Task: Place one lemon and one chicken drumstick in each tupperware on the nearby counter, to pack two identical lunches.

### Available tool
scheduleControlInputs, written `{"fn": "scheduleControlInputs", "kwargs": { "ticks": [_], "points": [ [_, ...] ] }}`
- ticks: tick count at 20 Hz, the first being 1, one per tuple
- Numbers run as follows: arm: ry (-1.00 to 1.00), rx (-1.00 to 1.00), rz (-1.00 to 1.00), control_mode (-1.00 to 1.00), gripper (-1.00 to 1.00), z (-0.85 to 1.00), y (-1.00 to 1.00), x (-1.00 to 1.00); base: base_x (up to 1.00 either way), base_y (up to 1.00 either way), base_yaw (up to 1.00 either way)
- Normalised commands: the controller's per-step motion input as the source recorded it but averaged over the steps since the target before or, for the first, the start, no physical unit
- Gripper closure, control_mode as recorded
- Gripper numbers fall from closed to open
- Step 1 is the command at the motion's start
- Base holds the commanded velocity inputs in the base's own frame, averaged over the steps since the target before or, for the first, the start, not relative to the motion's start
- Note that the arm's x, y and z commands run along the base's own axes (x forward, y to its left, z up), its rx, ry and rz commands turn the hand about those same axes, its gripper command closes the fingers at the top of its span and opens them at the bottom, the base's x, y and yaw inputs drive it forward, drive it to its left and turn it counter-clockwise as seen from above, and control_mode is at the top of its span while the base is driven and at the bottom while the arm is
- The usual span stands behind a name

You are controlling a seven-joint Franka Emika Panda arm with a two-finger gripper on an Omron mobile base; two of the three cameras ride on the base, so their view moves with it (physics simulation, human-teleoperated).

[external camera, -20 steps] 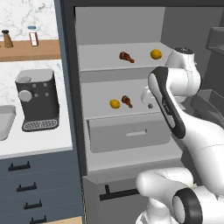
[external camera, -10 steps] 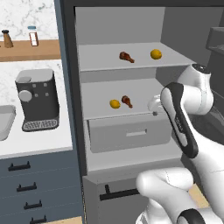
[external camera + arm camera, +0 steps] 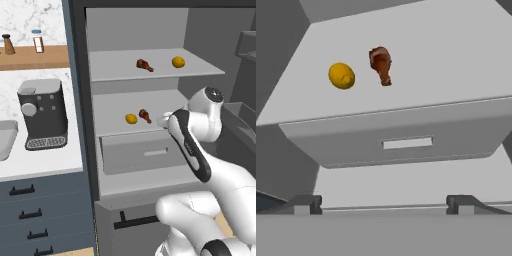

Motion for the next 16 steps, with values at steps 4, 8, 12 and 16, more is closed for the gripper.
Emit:
{"fn": "scheduleControlInputs", "kwargs": {
  "ticks": [4,8,12,16],
  "points": [
    [0.00,-0.11,0.00,-1.00,-1.00,0.16,0.03,0.72,0.00,0.00,0.00],
    [0.00,-0.06,0.00,-1.00,-1.00,0.02,0.02,0.45,0.00,0.00,0.00],
    [0.00,-0.04,0.00,-1.00,-1.00,-0.09,0.04,0.12,0.00,0.00,0.00],
    [0.00,-0.02,0.04,-1.00,-1.00,-0.30,0.00,0.00,0.00,0.00,0.00]
  ]
}}
